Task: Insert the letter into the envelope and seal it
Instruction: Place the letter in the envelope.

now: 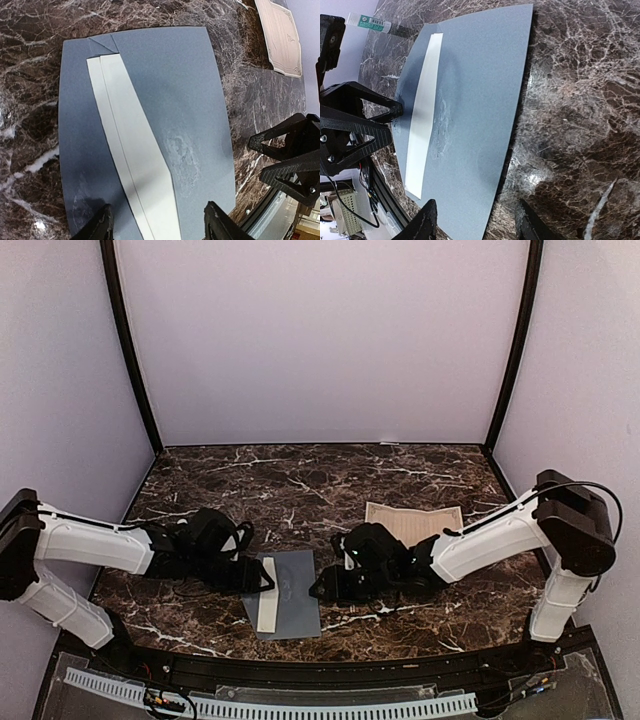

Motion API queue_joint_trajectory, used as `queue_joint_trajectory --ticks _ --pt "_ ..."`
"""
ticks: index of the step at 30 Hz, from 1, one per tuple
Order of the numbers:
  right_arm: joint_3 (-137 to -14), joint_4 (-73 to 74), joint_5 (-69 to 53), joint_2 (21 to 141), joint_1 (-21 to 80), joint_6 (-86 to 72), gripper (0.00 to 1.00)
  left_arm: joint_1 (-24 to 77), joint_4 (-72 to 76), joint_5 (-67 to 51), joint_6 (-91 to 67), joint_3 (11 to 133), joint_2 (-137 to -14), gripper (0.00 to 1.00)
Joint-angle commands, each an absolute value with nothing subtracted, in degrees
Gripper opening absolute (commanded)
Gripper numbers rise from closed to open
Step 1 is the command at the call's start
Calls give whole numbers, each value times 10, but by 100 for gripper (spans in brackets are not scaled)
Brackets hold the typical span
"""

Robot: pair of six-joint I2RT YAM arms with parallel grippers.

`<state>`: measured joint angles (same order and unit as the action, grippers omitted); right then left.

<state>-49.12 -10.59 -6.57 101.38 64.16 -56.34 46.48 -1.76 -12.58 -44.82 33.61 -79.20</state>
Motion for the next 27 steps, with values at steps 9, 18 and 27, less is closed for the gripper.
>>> queue_joint_trajectory --ticks 9,18,27 --pt "-521 -118 -73 1047 649 -568 48 467 -2 -129 -454 325 -826 57" --pt "-537 -119 -81 1066 649 -563 44 467 25 -141 -453 324 -842 47" --pt "-543 -118 -84 1072 649 -562 41 467 32 -148 -456 324 -852 44"
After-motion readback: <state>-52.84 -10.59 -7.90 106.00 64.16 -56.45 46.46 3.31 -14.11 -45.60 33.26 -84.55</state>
